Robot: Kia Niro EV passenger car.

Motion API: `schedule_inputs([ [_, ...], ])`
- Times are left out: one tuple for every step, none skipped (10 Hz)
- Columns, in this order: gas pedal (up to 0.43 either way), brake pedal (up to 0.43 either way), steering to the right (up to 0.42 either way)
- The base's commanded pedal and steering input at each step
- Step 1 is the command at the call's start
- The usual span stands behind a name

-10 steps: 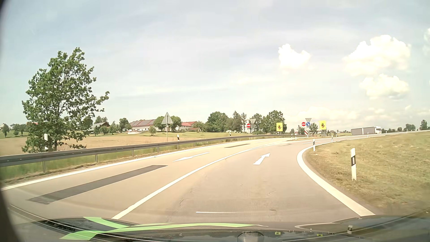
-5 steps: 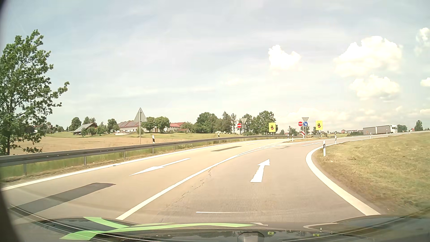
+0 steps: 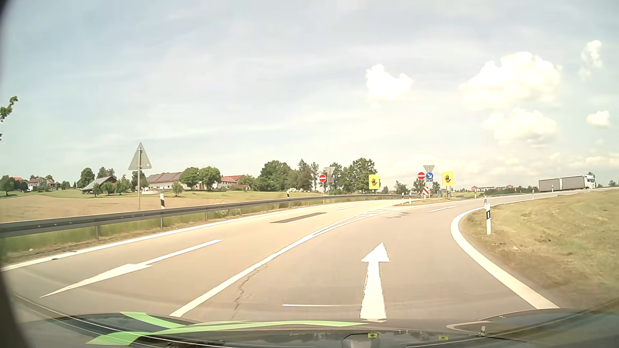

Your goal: Follow the waypoints while adhering to traffic rules and regulations

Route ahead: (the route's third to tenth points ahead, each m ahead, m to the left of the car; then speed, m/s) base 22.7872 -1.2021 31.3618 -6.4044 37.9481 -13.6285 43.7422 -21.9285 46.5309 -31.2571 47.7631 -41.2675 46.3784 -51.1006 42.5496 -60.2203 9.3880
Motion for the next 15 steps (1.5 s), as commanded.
schedule_inputs([
  [0.118,0.000,0.063],
  [0.118,0.000,0.064],
  [0.118,0.000,0.066],
  [0.118,0.000,0.069],
  [0.110,0.000,0.070],
  [0.110,0.000,0.070],
  [0.110,0.000,0.070],
  [0.110,0.000,0.070],
  [0.110,0.000,0.070],
  [0.110,0.000,0.070],
  [0.110,0.000,0.070],
  [0.110,0.000,0.070],
  [0.110,0.000,0.070],
  [0.110,0.000,0.070],
  [0.110,0.000,0.071],
])
